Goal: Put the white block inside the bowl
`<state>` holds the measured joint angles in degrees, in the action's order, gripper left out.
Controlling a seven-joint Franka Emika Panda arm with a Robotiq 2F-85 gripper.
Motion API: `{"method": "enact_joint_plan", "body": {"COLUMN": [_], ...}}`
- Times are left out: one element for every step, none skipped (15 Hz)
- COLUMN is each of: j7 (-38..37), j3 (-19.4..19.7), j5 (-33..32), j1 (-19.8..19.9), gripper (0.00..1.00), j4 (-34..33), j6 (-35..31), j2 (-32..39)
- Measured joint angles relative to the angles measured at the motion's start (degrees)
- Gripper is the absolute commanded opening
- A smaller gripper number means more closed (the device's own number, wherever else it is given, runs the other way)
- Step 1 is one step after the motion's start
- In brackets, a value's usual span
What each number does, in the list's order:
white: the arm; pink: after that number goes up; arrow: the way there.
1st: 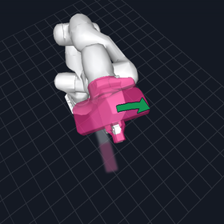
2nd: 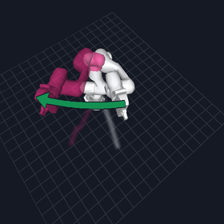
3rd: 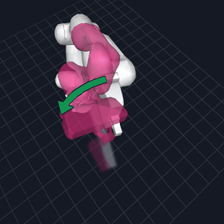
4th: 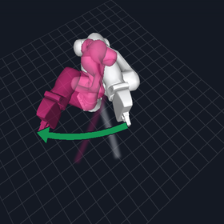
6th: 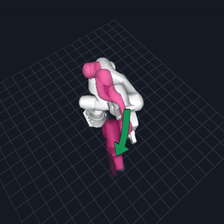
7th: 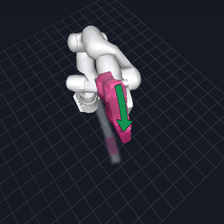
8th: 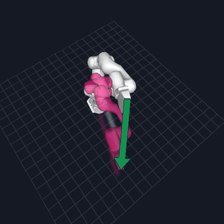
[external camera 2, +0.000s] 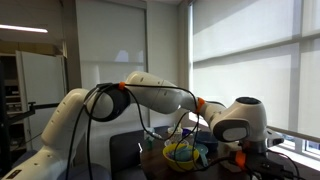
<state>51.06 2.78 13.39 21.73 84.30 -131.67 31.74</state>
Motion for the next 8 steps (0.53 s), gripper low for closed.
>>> {"method": "enact_joint_plan", "body": {"j7": [-0.17,-0.25,-0.22,1.3,3.47,5.5,7.43,9.38], "j3": [0.01,0.02,-0.01,-0.64,-1.58,-2.18,-2.38,-2.37], "j5": [0.0,-0.02,-0.02,0.82,1.7,1.99,2.01,1.84], "j1": [0.02,0.03,0.05,0.42,0.95,1.21,1.23,1.21], "gripper": [0.09,0.09,0.09,0.09,0.09,0.09,0.09,0.09], "j4": [0.0,0.0,0.01,0.02,0.08,0.35,0.82,1.37], "j6": [0.26,1.04,2.29,4.63,7.55,10.75,14.19,17.88], "j2": [-0.33,-0.72,-1.16,-1.81,-2.69,-3.94,-5.42,-7.06]}}
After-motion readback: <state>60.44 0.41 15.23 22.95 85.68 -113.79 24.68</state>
